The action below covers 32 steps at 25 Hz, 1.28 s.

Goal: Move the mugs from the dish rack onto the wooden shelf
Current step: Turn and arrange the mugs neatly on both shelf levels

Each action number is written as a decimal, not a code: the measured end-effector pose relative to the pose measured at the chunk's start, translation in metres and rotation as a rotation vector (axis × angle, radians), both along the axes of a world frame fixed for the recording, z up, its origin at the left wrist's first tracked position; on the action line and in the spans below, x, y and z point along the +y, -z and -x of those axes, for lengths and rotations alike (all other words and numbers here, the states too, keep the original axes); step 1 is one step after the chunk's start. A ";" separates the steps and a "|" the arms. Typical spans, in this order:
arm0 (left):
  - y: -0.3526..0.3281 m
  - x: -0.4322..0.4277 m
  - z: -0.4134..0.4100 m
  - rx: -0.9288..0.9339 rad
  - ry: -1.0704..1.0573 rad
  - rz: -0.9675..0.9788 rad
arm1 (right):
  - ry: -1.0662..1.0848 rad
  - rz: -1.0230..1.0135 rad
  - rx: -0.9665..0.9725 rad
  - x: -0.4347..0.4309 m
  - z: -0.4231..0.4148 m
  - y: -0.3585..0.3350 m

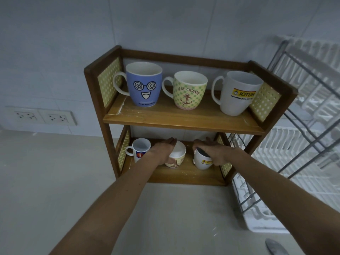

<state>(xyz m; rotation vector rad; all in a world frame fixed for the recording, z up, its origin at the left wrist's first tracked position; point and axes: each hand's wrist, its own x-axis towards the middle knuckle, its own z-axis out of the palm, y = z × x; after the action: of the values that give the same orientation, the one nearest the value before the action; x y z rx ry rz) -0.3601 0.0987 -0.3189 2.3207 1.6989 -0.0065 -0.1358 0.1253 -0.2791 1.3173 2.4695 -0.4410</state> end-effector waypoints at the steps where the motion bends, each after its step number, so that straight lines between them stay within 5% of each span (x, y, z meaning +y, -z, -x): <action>1: 0.001 0.000 0.001 -0.014 -0.002 0.007 | 0.073 0.043 0.029 0.000 0.001 0.002; 4: 0.005 0.000 0.004 -0.035 -0.038 -0.041 | 0.232 0.004 0.016 0.004 0.011 0.005; 7: 0.008 0.003 0.001 -0.020 -0.095 -0.116 | 0.144 -0.112 -0.144 0.011 0.018 0.001; 14: 0.011 0.013 0.003 -0.075 -0.022 -0.007 | 0.107 -0.153 -0.158 0.019 0.016 0.007; 21: 0.010 -0.012 0.007 -0.122 -0.071 -0.128 | 0.201 -0.024 -0.160 0.010 0.018 0.011; 24: 0.024 -0.062 -0.002 -0.309 -0.151 -0.283 | 0.253 -0.210 -0.028 -0.021 0.022 0.016; 26: 0.038 -0.104 -0.012 -0.400 -0.173 -0.345 | 0.241 -0.419 0.234 -0.055 0.023 0.026; 29: 0.058 -0.163 -0.036 -0.431 -0.210 -0.329 | 0.263 -0.428 0.573 -0.121 0.011 0.047; 32: 0.070 -0.208 -0.068 -0.494 -0.255 -0.301 | 0.197 -0.365 0.660 -0.179 -0.023 0.063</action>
<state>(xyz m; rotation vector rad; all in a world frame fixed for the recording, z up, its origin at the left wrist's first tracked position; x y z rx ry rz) -0.2922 -0.1097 -0.3885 2.0313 1.7958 0.8489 -0.1131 -0.0540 -0.3421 1.8005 3.0772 -0.5622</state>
